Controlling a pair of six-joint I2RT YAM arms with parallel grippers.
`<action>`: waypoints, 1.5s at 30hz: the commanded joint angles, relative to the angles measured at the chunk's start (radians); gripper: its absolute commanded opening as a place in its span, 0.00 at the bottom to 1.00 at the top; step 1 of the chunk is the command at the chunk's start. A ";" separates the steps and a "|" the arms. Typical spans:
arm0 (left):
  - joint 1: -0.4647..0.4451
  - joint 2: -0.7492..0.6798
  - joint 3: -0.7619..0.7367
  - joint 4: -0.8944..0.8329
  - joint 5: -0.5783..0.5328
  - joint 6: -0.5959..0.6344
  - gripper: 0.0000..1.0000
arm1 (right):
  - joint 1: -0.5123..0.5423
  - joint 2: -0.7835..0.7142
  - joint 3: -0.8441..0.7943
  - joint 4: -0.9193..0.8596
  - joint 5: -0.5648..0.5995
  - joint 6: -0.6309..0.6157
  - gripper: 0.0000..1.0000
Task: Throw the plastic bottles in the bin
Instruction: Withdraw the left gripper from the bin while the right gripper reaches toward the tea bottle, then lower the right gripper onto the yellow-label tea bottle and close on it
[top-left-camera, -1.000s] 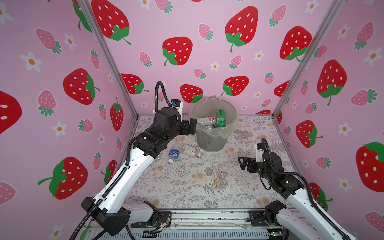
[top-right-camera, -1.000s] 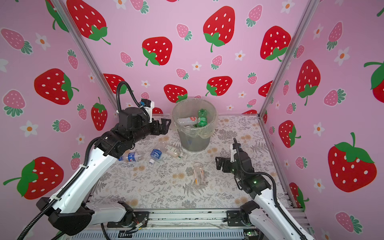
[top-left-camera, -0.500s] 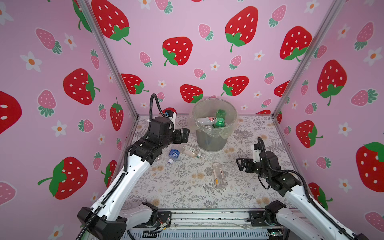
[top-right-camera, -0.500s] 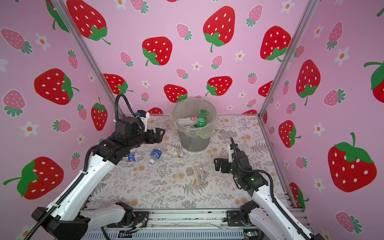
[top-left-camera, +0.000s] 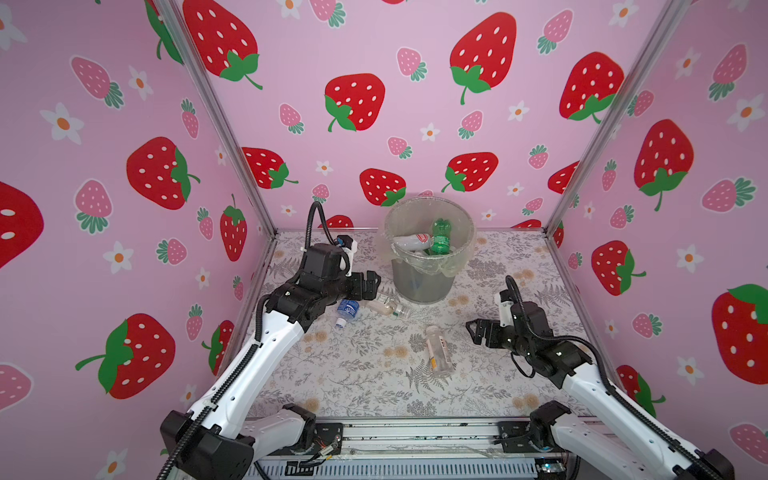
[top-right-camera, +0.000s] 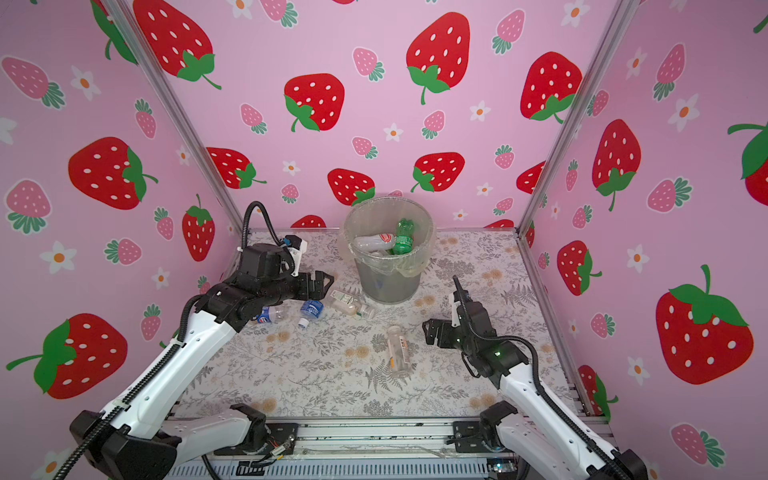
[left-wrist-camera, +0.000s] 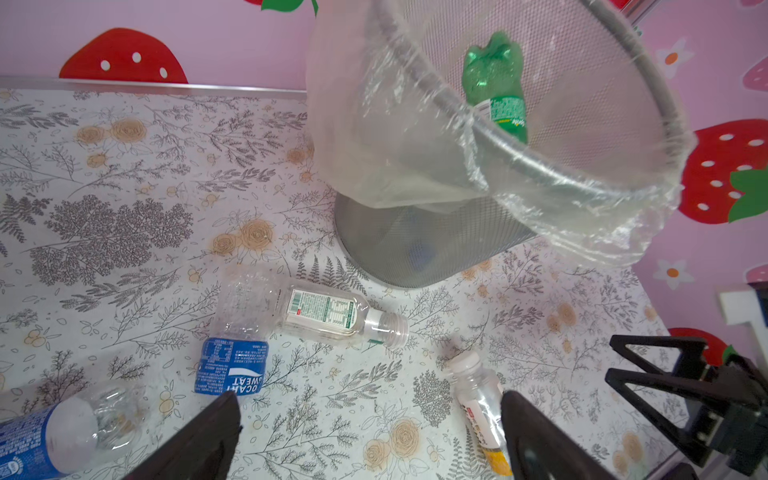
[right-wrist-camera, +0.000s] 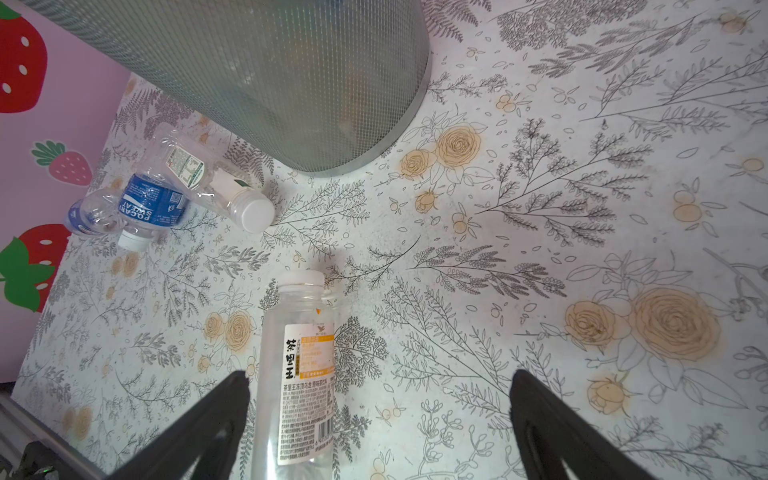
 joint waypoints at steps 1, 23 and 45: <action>0.006 -0.014 -0.030 -0.022 -0.045 0.036 0.99 | 0.034 -0.005 -0.024 0.053 -0.014 0.051 0.99; 0.013 -0.071 -0.081 -0.035 -0.162 0.069 0.99 | 0.330 0.213 -0.037 0.214 0.114 0.146 0.99; 0.013 -0.062 -0.076 -0.049 -0.171 0.061 0.99 | 0.450 0.486 0.064 0.220 0.183 0.170 0.90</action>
